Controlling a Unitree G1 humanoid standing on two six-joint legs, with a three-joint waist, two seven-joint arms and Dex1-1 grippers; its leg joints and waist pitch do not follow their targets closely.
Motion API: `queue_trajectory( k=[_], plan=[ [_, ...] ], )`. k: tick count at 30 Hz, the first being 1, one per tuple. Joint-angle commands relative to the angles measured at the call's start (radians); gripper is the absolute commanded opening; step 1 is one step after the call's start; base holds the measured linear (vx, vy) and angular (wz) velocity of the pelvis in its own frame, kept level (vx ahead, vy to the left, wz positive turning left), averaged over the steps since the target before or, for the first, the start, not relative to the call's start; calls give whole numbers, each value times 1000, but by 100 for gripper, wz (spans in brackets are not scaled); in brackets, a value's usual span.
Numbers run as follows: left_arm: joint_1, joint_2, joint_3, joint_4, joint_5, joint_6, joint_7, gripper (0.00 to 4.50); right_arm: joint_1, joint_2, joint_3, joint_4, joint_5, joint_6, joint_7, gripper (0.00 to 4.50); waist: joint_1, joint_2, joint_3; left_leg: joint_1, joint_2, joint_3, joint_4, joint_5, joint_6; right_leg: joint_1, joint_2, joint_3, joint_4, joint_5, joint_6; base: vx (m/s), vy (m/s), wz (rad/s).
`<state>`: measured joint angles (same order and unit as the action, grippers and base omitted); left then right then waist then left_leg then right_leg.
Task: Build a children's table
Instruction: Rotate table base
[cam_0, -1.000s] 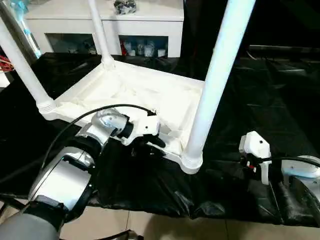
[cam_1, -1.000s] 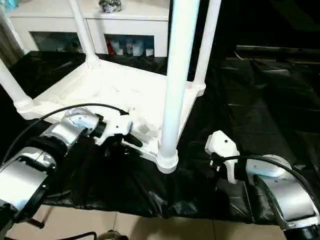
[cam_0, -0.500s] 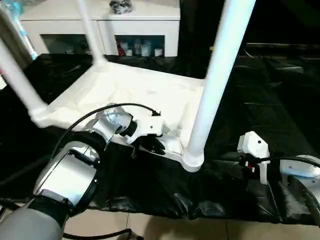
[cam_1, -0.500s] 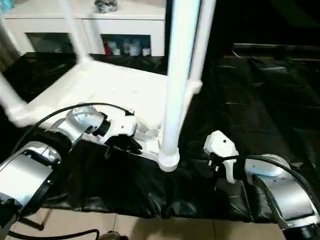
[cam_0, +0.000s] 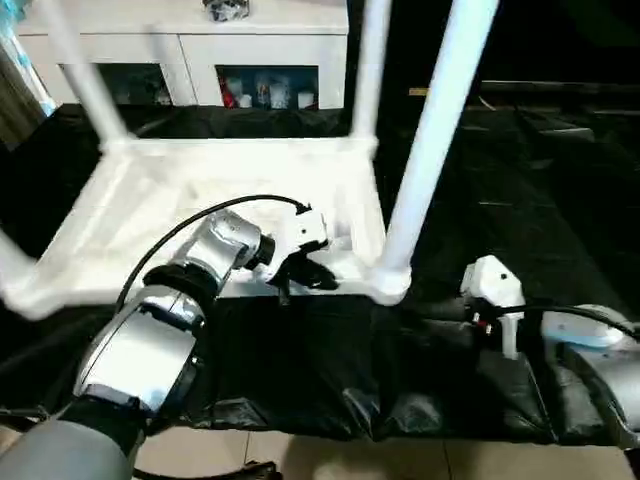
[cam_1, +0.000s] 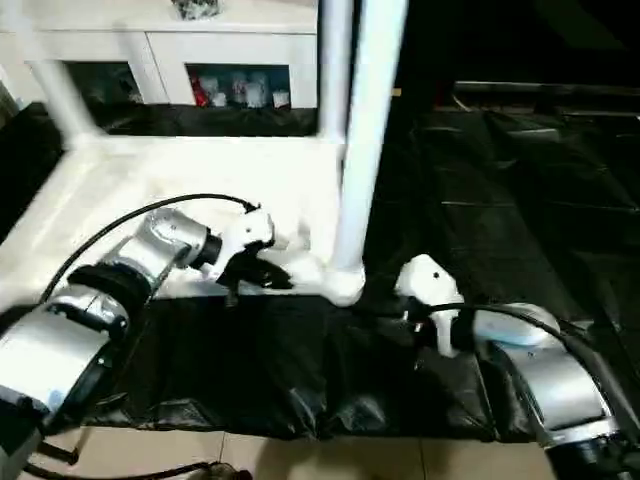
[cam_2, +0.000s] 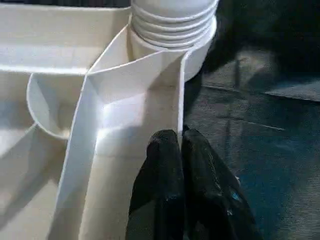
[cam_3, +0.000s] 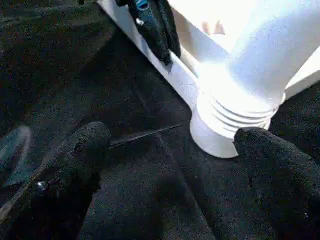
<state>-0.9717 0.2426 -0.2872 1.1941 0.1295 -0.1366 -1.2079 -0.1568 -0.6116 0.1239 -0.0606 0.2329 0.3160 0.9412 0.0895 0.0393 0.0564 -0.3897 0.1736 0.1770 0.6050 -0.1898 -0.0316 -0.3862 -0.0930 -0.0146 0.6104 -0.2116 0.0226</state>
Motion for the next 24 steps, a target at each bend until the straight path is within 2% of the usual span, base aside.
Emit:
queue_trajectory(
  k=[1,2,3,4,6,8,9,11,12,13,14,17,20,24],
  plan=[
    [21,20,25,-22,-15,-22,11,1,-13,10,-18,22,-8,-16,-22,450,12,-24,-73,16,47,-13,-65,-78,125,45,-55,16,-48,94,-328,0,0,0],
    [43,21,37,-47,-30,-49,0,1,-16,22,-29,31,-6,-20,-40,450,14,-6,-73,17,47,-15,-65,-81,120,44,-55,16,-47,91,-330,0,0,0],
    [59,22,45,-68,-39,-63,-9,1,-18,31,-36,36,-3,-22,-52,450,12,-13,-73,17,48,-14,-66,-84,120,45,-54,16,-50,94,-331,0,0,0],
    [94,25,49,-116,-56,-69,-42,1,-13,44,-56,36,10,-21,-71,450,12,-7,-73,19,51,-14,-69,-104,109,45,-53,16,-51,89,-335,0,0,0],
    [129,30,50,-169,-69,-42,-67,1,0,51,-73,28,26,-17,-80,450,14,-13,-72,20,52,-12,-71,-112,104,44,-51,15,-48,87,-337,0,0,0],
    [160,37,39,-215,-67,-12,-58,1,13,55,-86,19,46,-13,-79,450,18,-12,-71,21,55,-12,-71,-118,102,42,-54,16,-47,73,-336,0,0,0],
    [173,38,32,-228,-63,-9,-58,1,17,56,-83,17,50,-14,-71,450,20,-21,-71,22,54,-9,-71,-128,101,41,-54,17,-51,50,-330,0,0,0],
    [186,39,28,-241,-62,-6,-60,1,17,58,-78,16,53,-15,-65,450,24,-15,-68,22,55,-10,-73,-135,96,38,-54,18,-53,11,-319,0,0,0],
    [200,35,27,-252,-62,-6,-55,1,5,66,-61,24,50,-16,-57,450,24,-27,-69,23,54,-8,-74,-132,93,39,-54,18,-54,4,-310,0,0,0],
    [201,33,28,-253,-62,-7,-52,1,-1,69,-54,29,48,-17,-56,450,24,-22,-69,20,52,-10,-73,-123,92,40,-54,18,-52,0,-302,0,0,0],
    [205,30,30,-258,-62,-5,-48,1,-8,71,-48,36,45,-20,-53,450,23,-28,-69,20,52,-8,-73,-119,93,40,-54,18,-53,-1,-298,0,0,0],
    [215,29,33,-281,-60,1,-42,1,-23,74,-31,53,27,-33,-47,450,22,-29,-70,21,52,-8,-73,-108,93,37,-54,18,-52,-3,-290,0,0,0],
    [220,33,37,-307,-64,12,-39,1,-64,90,4,104,-17,-54,-54,450,22,-25,-72,21,50,-7,-70,-86,94,35,-52,18,-48,24,-292,0,0,0],
    [238,40,32,-360,-74,39,-56,1,-124,128,23,180,-53,-76,-92,450,20,-29,-76,19,49,-6,-65,-54,102,37,-51,18,-41,70,-301,0,0,0]
  ],
)
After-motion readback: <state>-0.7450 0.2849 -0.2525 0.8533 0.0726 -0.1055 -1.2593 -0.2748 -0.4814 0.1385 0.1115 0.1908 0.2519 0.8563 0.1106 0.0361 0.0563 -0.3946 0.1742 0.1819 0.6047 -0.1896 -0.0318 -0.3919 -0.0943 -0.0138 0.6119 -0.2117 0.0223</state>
